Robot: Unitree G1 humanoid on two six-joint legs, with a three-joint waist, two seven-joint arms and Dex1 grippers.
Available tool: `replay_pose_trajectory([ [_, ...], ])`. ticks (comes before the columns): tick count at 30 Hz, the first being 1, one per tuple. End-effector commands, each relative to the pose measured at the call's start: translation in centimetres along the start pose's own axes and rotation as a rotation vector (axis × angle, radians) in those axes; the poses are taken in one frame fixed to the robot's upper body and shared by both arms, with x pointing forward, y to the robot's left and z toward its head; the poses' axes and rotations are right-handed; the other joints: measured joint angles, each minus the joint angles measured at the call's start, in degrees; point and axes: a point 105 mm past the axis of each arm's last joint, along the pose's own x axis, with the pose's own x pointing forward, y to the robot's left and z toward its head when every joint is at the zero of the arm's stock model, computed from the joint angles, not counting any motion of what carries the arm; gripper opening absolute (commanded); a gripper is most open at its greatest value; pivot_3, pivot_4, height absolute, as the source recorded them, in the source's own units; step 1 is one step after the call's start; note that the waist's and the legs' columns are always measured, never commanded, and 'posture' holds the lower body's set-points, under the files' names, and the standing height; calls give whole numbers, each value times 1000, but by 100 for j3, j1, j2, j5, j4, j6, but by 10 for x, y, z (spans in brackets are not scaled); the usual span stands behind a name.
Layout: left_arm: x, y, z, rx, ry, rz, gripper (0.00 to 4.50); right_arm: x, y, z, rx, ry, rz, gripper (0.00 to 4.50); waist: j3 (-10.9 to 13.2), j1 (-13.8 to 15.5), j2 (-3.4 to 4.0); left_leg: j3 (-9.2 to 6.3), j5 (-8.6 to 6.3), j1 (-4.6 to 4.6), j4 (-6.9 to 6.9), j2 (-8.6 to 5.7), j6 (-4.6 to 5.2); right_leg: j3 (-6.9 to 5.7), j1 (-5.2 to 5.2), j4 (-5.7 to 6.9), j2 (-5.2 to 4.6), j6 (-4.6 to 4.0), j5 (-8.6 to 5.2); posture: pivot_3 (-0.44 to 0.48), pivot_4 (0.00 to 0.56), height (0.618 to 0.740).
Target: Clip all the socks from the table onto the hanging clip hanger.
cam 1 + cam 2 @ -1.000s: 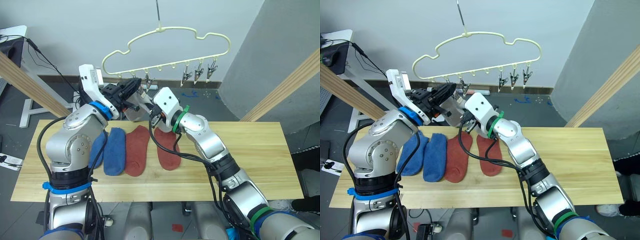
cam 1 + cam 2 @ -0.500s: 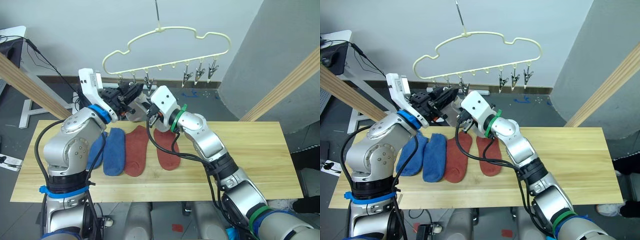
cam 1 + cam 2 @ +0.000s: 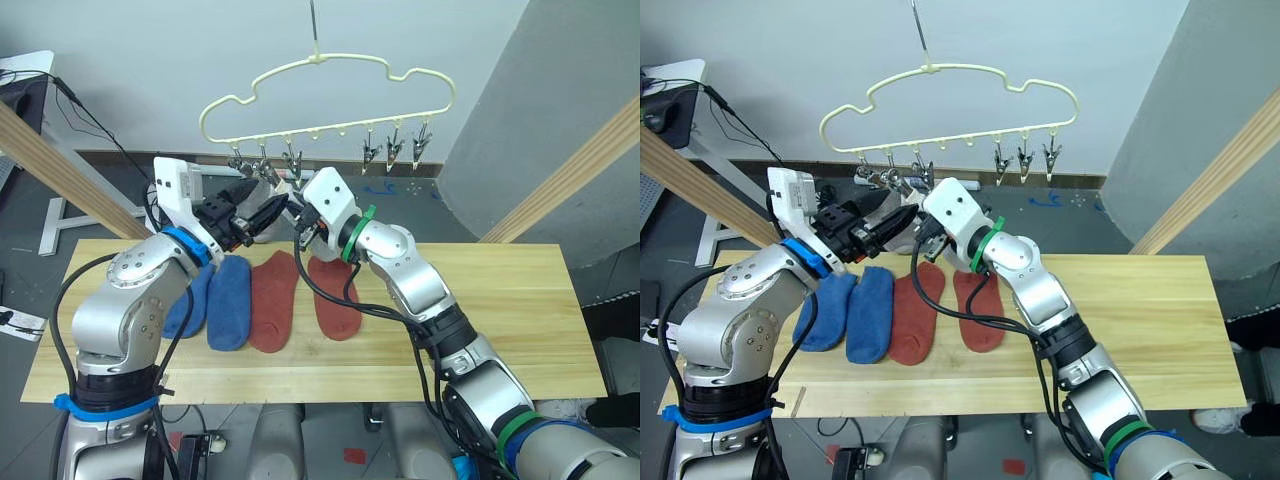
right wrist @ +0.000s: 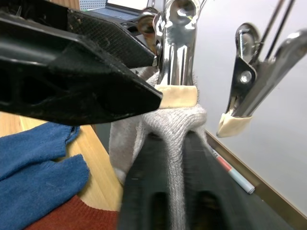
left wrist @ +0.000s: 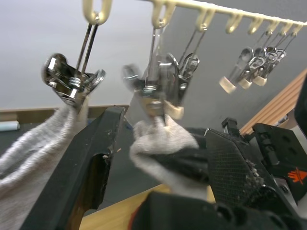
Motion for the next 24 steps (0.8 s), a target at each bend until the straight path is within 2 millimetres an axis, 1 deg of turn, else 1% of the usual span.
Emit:
replay_pose_trajectory([
  [1, -5, -5, 11, 88, -51, -6, 3147, -5, 7, 6, -64, -20, 36, 1863, 0, 0, 0, 1, 0, 0, 0, 0, 0, 0, 0, 0, 0, 0, 0, 57, 375, 703],
  [2, -5, -6, 11, 96, -56, 0, 3147, -7, 7, 6, -69, -16, 40, 2144, 0, 0, 0, 1, 0, 0, 0, 0, 0, 0, 0, -1, 0, 0, 0, 56, 377, 703],
  [4, -5, -6, 10, 123, -67, 19, 3147, -15, 6, 3, -81, -7, 44, 2144, 1, 1, 1, 0, 0, 0, -1, 0, 0, 1, 0, -2, 0, 0, 0, 51, 383, 703],
  [7, -5, -14, 5, 158, -88, 2, 3147, -29, 7, -3, -113, 23, 66, 2144, 2, 0, 2, 2, 0, -1, -1, -1, 0, 4, 0, -2, -2, 0, 0, 40, 391, 703],
  [10, -3, -24, -3, 224, -112, 14, 3147, -50, 9, -5, -133, 53, 89, 2144, 2, 4, 2, 3, -1, -1, -1, -2, 2, 5, 0, -2, -4, 1, -1, 30, 391, 703],
  [12, -1, -34, -13, 263, -119, 5, 3147, -67, 10, -5, -120, 81, 105, 2144, 2, 2, 3, 3, -1, -1, -1, -2, 2, 6, 0, -3, -4, 1, -1, 20, 393, 703],
  [14, 2, -37, -19, 259, -136, 35, 3147, -80, 8, -4, -109, 105, 111, 2144, 4, 1, 6, 4, -2, 0, -1, -3, 2, 8, 0, -3, -4, 1, -1, 10, 394, 703],
  [17, 9, -41, -23, 264, -171, 71, 3147, -98, 6, 1, -104, 128, 122, 2144, 4, -4, 6, 3, -2, 0, 1, -3, 4, 8, 1, -2, -4, 2, -1, 3, 388, 703],
  [19, 18, -42, -22, 270, -206, 108, 3147, -111, -1, 5, -113, 143, 112, 2144, 5, -8, 7, 1, -2, 2, 1, -2, 5, 6, 2, -1, -1, 2, -1, -8, 388, 703],
  [21, 25, -43, -21, 284, -228, 133, 3147, -117, -5, 8, -117, 156, 101, 2144, 5, -8, 6, -2, -1, 2, 2, -3, 5, 5, 4, -1, -1, 2, -1, -8, 388, 703],
  [22, 28, -41, -19, 287, -240, 153, 3147, -121, -7, 8, -118, 164, 98, 2144, 5, -11, 7, -1, -1, 2, 3, -4, 5, 6, 4, -2, 0, 2, -1, -24, 389, 703],
  [24, 35, -38, -16, 293, -264, 188, 3147, -128, -14, 9, -122, 182, 78, 2144, 5, -12, 6, 2, -1, 2, 3, -6, 6, 9, 5, -2, -1, 2, -1, -28, 389, 703],
])
